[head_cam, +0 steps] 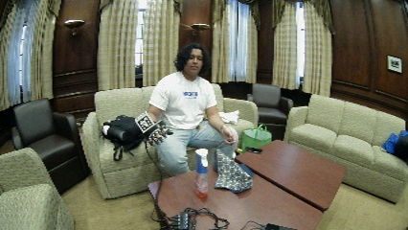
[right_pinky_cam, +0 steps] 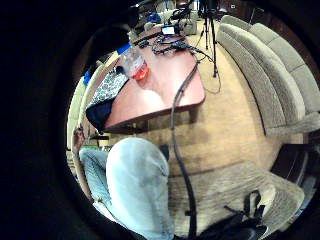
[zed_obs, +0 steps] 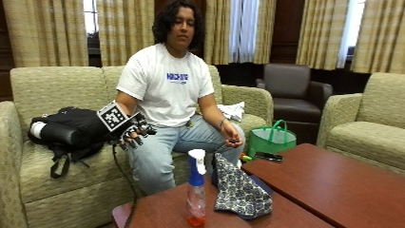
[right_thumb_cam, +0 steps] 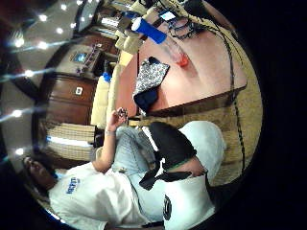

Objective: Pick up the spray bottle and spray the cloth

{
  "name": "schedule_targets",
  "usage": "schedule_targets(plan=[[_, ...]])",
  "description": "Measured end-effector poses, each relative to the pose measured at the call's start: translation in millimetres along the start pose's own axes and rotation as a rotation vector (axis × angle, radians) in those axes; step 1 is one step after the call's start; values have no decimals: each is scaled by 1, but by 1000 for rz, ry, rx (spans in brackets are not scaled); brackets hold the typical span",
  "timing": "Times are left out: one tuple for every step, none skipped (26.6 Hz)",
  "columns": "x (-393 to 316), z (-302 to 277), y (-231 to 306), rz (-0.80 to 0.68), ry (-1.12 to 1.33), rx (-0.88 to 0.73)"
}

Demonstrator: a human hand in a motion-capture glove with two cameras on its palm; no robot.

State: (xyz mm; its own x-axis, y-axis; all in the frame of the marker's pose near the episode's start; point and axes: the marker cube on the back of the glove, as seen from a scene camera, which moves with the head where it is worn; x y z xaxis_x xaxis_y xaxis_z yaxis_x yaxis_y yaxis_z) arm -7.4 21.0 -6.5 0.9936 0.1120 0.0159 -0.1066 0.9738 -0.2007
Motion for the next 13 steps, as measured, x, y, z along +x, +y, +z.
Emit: schedule_targets(plan=[[-1,0,3,6,-8,-40],[-2,0,7,12,-20,-99],[-4,1,11,12,-33,-155],[-6,2,12,7,-42,-195],[-7,3,12,0,-45,-221],[-8,4,11,-7,-42,-235],[-9,5,11,-12,-35,-243],[-10,5,11,-15,-26,-248],[-11,5,10,-14,-17,-253],[-12,4,9,-9,-8,-257],[-12,3,7,-5,-1,-257],[-12,2,5,-6,4,-247],[-11,2,2,-14,8,-224]])
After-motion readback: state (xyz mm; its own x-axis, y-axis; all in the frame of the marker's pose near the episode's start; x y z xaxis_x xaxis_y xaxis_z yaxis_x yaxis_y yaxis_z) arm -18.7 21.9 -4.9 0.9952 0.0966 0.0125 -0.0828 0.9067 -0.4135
